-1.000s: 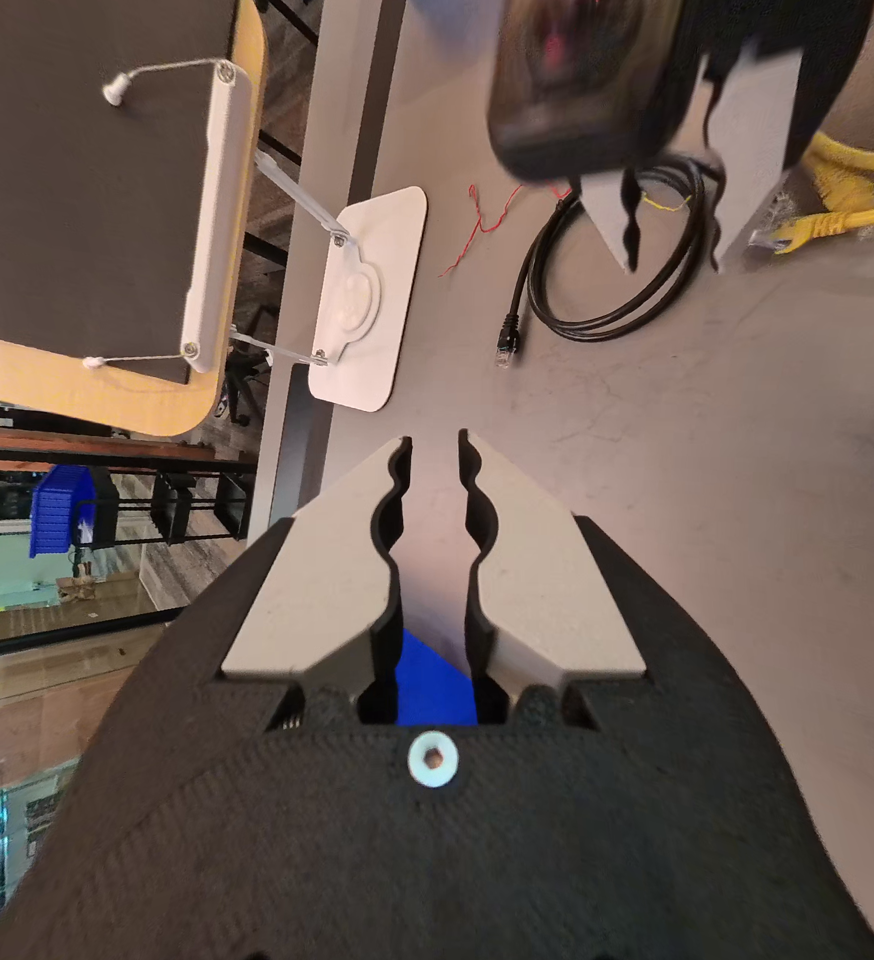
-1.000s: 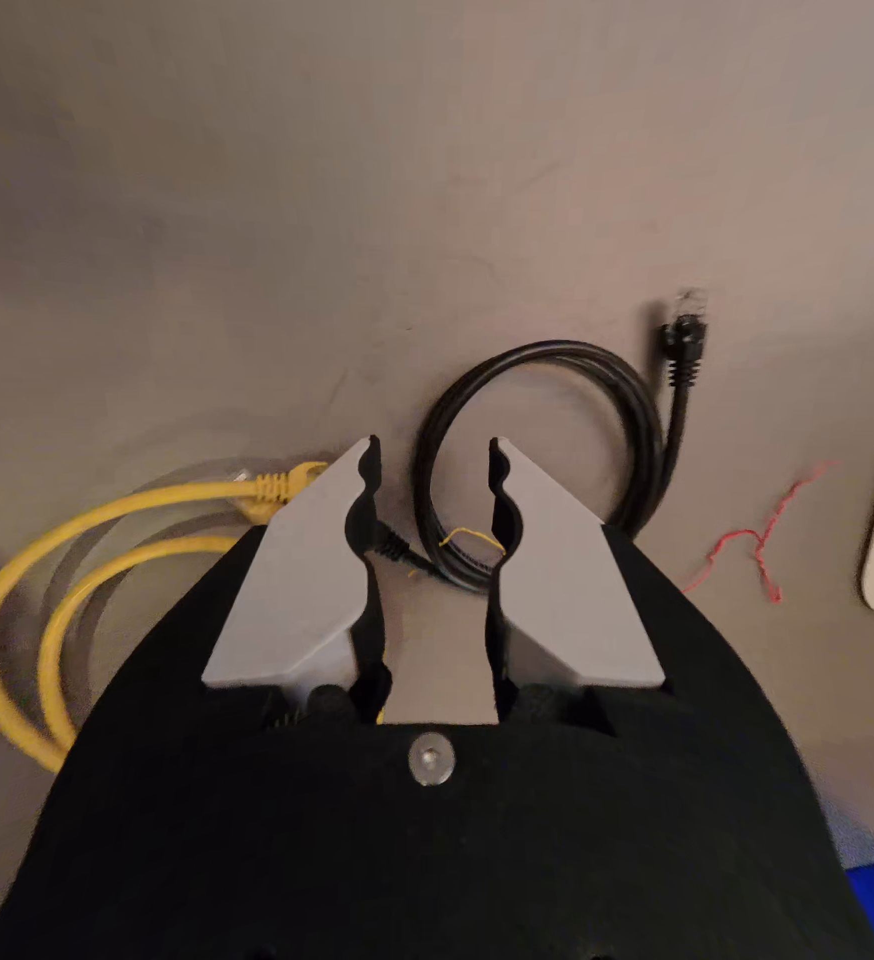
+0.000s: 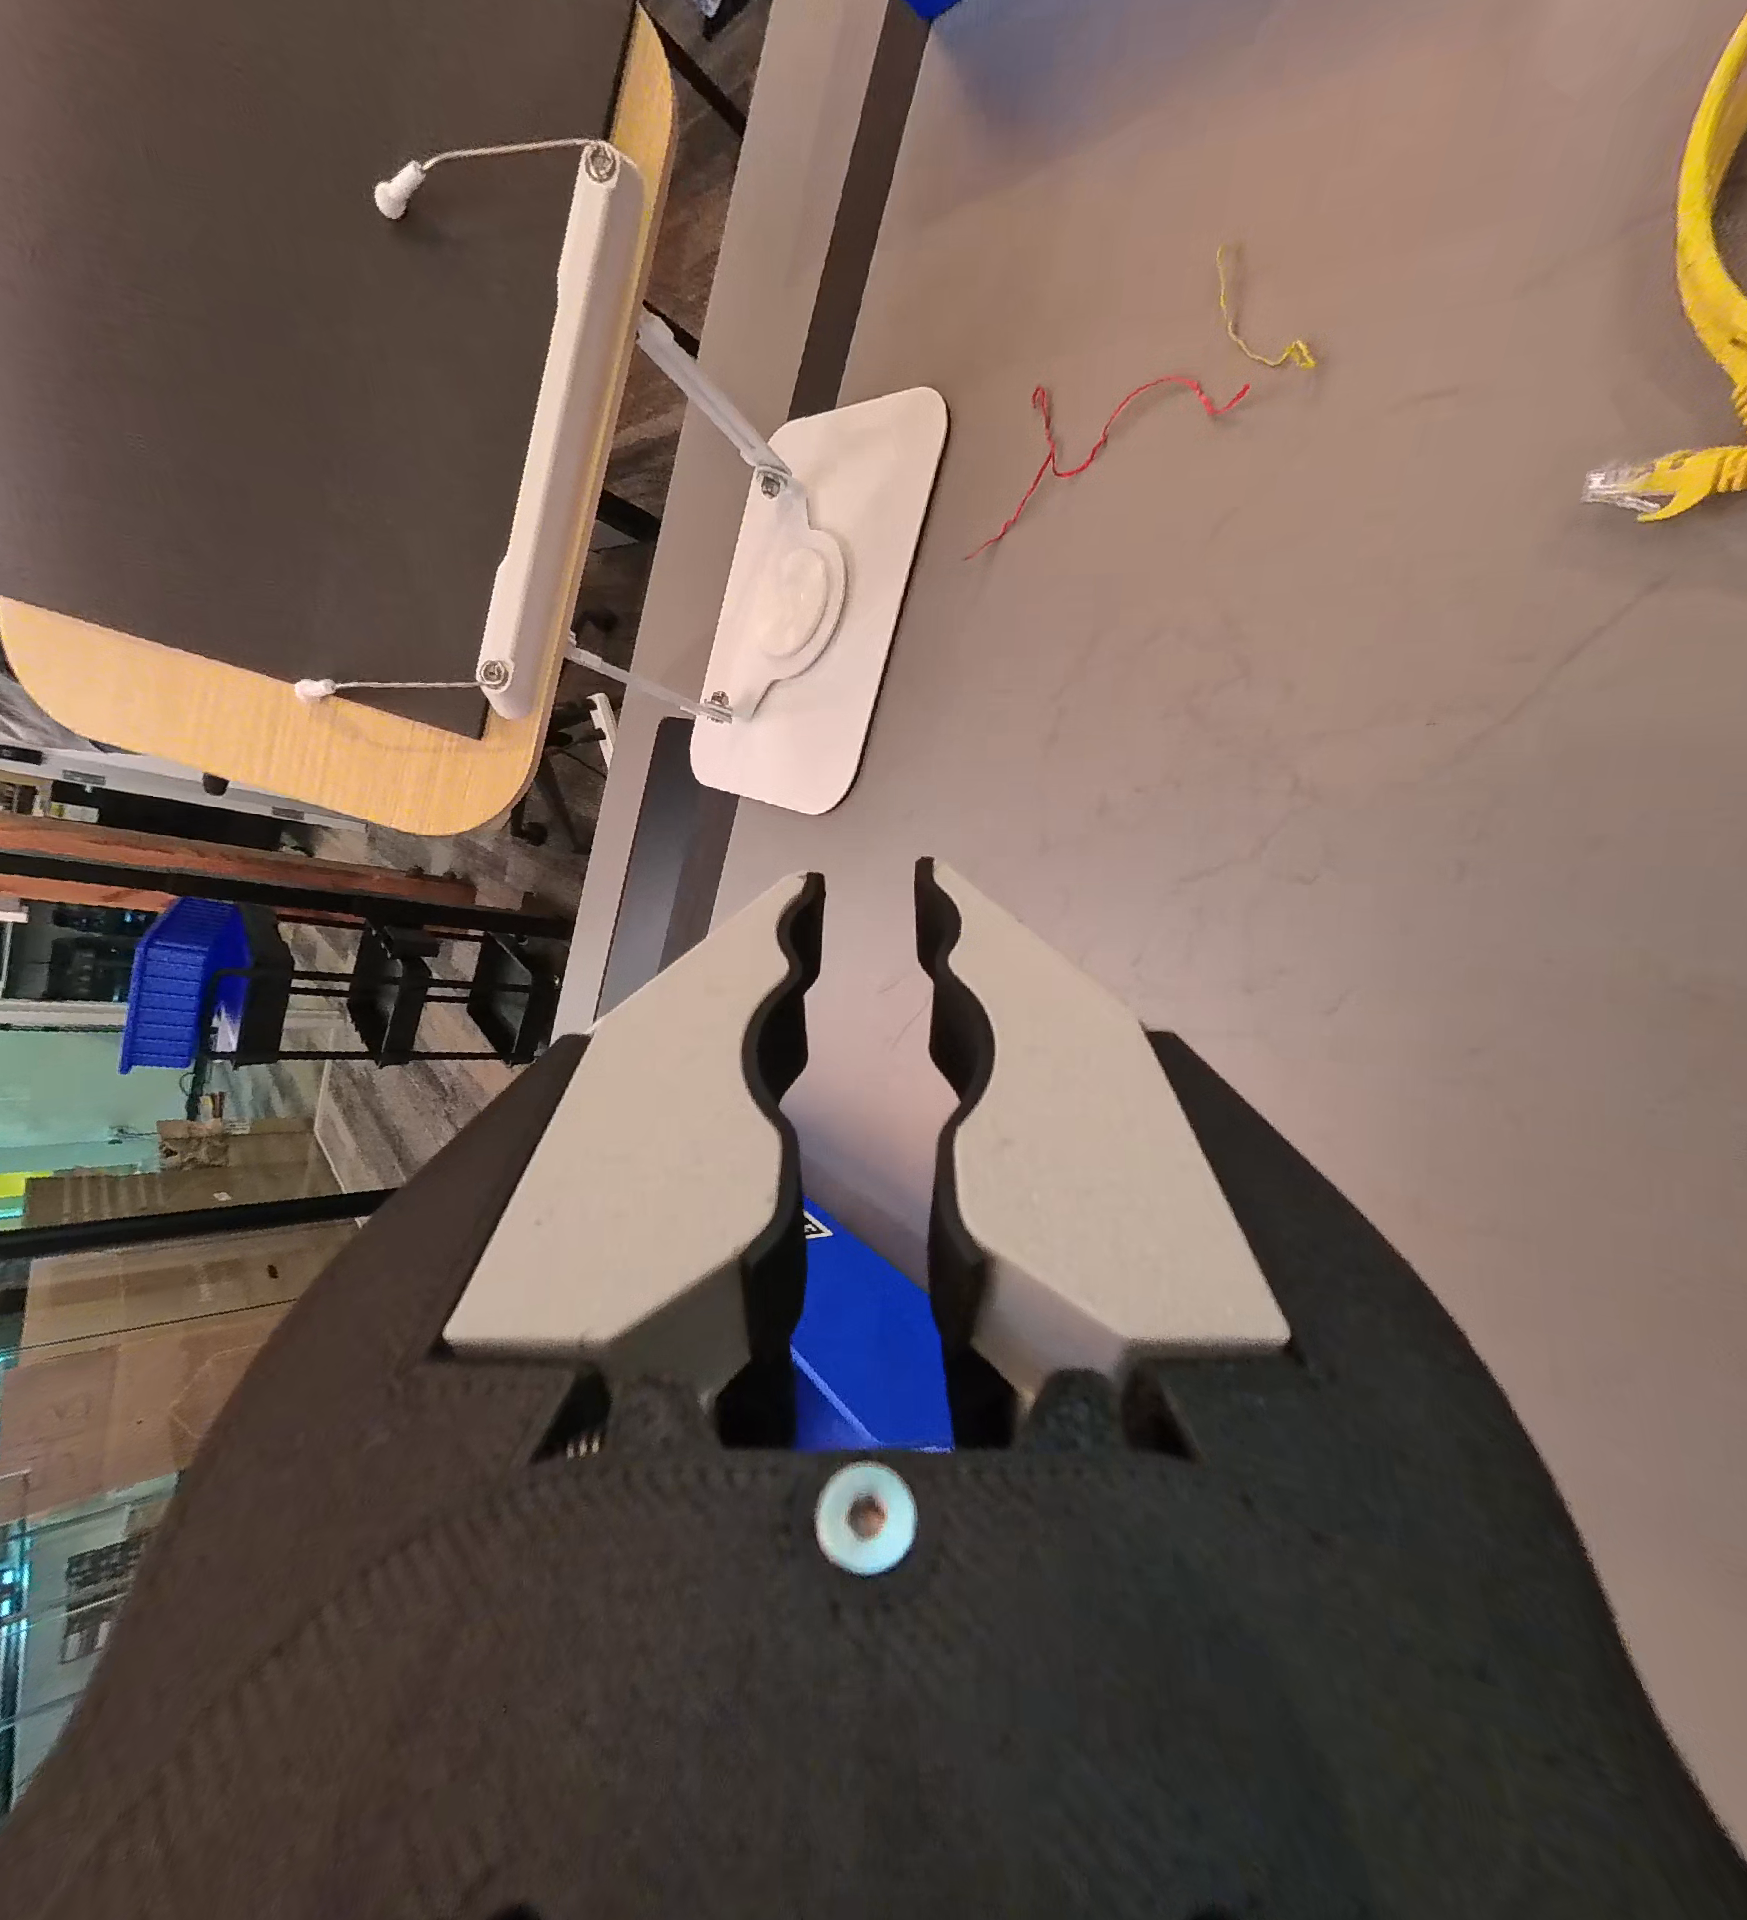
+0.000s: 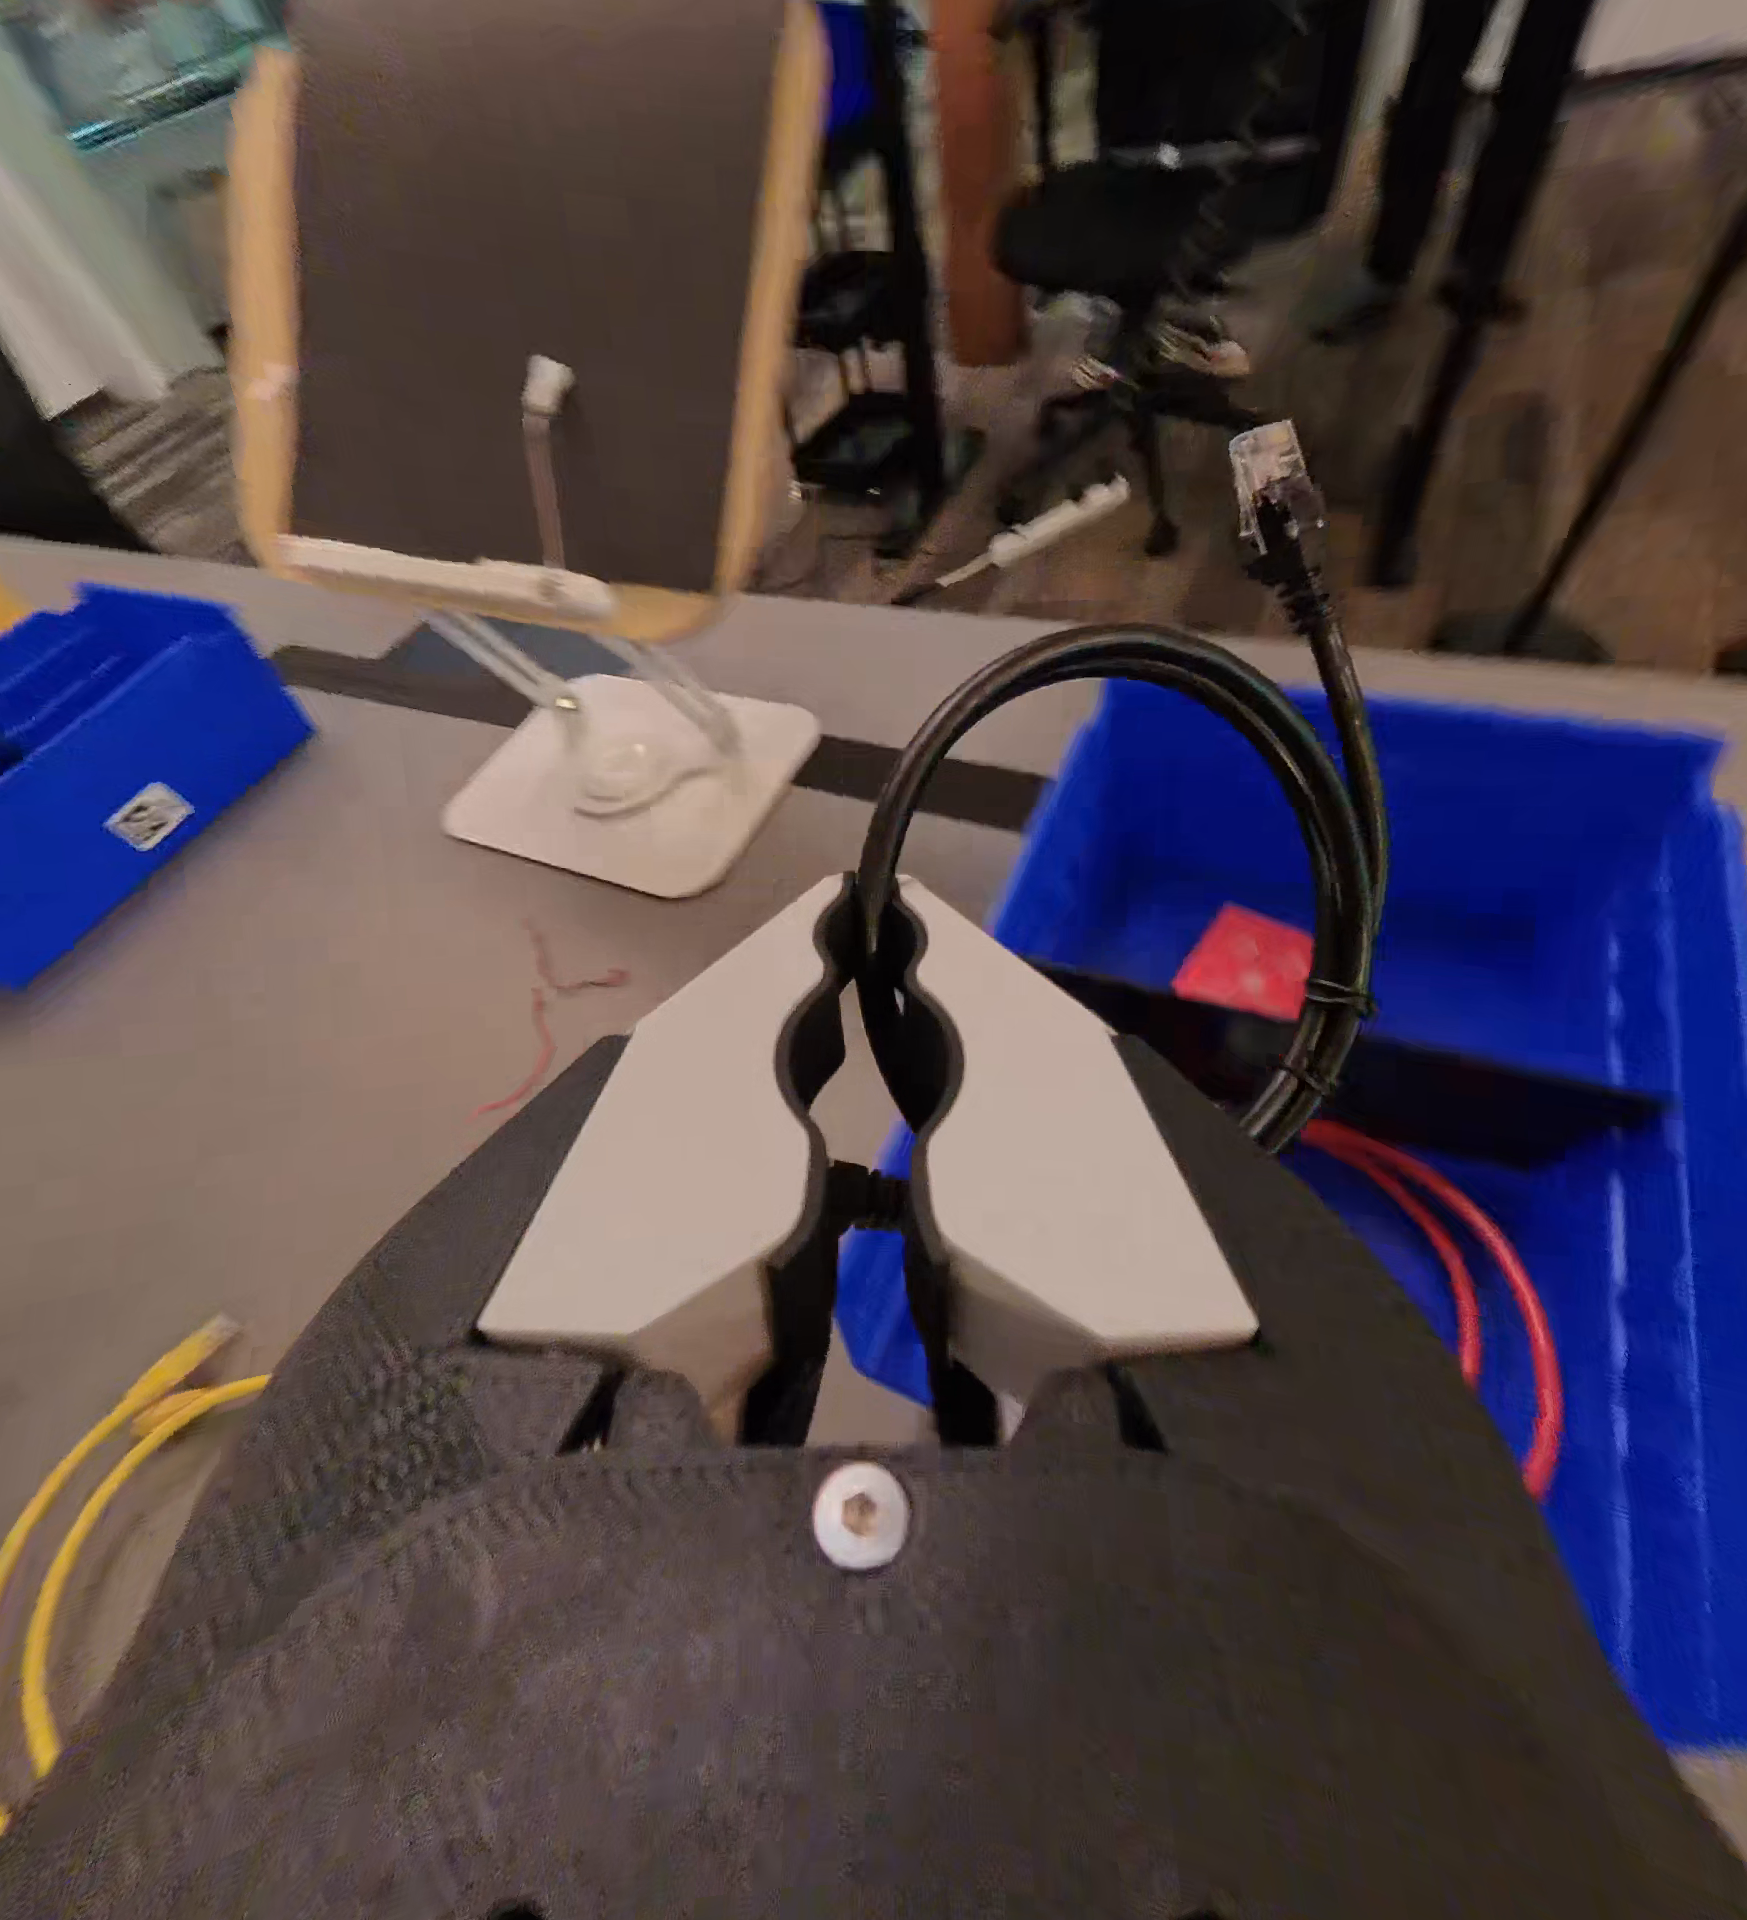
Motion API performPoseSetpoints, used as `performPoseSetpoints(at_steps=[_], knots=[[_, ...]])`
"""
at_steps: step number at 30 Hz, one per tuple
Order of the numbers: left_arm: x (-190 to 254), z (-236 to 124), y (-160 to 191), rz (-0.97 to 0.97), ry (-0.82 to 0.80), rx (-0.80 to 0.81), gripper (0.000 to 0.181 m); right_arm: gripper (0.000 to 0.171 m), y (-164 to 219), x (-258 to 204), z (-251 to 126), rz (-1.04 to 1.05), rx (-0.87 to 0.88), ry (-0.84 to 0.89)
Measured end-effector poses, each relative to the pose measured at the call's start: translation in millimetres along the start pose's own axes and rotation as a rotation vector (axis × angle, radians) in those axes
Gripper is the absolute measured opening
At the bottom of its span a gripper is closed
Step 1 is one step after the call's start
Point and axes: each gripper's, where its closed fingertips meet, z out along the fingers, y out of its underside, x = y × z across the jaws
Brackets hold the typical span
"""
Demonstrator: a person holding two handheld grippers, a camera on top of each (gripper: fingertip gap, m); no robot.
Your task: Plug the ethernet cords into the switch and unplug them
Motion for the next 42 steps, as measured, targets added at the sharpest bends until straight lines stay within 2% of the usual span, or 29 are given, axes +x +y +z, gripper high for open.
performPoseSetpoints(at_steps=[3, 5, 8, 12, 17, 21, 22, 24, 26, 33, 35, 38, 42], knots=[[0.6, -0.6, 0.3, -0.004, 0.003, 0.002, 0.014, 0.001, 36.0, 37.4, -2.4, 0.035, -0.056, 0.088], [0.6, -0.1, 1.5, -0.006, 0.004, -0.001, 0.014, 0.000, 48.6, 39.2, -6.9, -0.028, -0.100, 0.069], [1.7, 1.8, 2.5, -0.005, 0.008, -0.004, 0.014, 0.001, 58.9, 24.4, -16.7, -0.298, -0.222, -0.009], [5.8, 5.8, 3.2, 0.005, 0.017, -0.008, 0.014, 0.000, 73.9, 20.0, -31.7, -0.673, -0.467, -0.135], [11.4, 12.5, 5.3, 0.021, 0.027, -0.020, 0.013, 0.000, 94.0, 47.0, -37.2, -0.909, -0.761, -0.196], [15.4, 17.5, 4.5, 0.025, 0.040, -0.027, 0.013, 0.001, 116.8, 71.5, -23.4, -1.039, -0.958, -0.190], [16.8, 18.1, 4.5, 0.028, 0.044, -0.029, 0.013, 0.006, 123.2, 86.6, -19.8, -1.070, -1.020, -0.147], [18.8, 18.6, 5.2, 0.033, 0.048, -0.033, 0.013, 0.032, 132.7, 118.2, -18.4, -1.057, -1.152, -0.033], [19.1, 18.0, 6.7, 0.036, 0.048, -0.037, 0.013, 0.048, 132.4, 118.7, -16.3, -0.995, -1.136, -0.027], [15.3, 19.8, 9.6, 0.017, 0.051, -0.027, 0.013, 0.046, 61.8, 80.9, -47.2, -0.936, -0.898, 0.182], [17.3, 20.9, 10.2, 0.025, 0.053, -0.033, 0.013, 0.043, 54.8, 42.3, -56.5, -0.911, -0.795, 0.108], [19.2, 19.4, 8.5, 0.031, 0.054, -0.031, 0.013, 0.041, 64.6, -29.6, -68.7, -0.901, -0.678, -0.062], [17.9, 16.2, 5.8, 0.028, 0.052, -0.024, 0.013, 0.042, 121.4, -116.3, -79.9, -1.005, -0.673, -0.302]])
